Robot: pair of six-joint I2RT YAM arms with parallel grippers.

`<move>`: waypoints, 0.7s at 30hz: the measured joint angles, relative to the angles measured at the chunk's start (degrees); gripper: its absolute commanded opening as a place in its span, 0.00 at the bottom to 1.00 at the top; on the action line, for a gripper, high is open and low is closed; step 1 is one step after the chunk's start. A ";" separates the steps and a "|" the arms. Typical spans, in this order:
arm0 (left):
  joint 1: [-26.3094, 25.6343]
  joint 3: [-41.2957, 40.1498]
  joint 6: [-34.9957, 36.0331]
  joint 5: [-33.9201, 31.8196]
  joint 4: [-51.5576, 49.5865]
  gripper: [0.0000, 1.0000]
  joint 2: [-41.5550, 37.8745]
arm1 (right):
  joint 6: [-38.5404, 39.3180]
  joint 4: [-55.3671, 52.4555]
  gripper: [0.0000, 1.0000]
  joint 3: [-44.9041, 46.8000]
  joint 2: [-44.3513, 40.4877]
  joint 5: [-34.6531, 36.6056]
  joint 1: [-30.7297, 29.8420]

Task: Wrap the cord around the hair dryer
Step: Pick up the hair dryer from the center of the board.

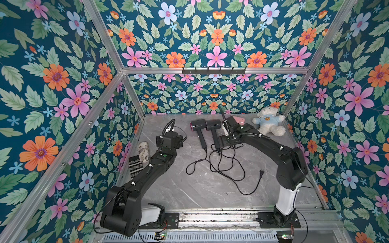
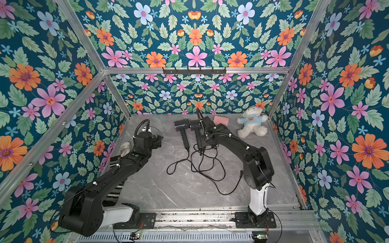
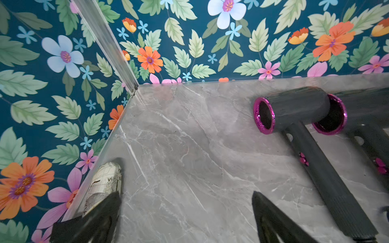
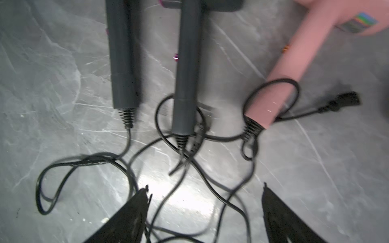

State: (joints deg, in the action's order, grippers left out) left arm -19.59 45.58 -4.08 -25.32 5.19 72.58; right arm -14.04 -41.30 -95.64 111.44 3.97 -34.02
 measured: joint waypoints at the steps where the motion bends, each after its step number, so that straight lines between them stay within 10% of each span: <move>1: 0.07 0.68 -0.26 0.00 -1.42 0.98 -0.50 | -0.48 0.17 0.80 -1.81 2.23 -1.05 -0.79; 21: 0.28 4.09 -7.82 7.65 -12.92 0.95 -2.78 | -2.86 -0.31 0.69 -28.00 29.68 -5.20 -6.10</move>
State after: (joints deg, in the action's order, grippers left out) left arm -19.31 49.67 -11.90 -17.67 -7.73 69.80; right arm -16.91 -41.60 -123.63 141.12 -1.23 -40.12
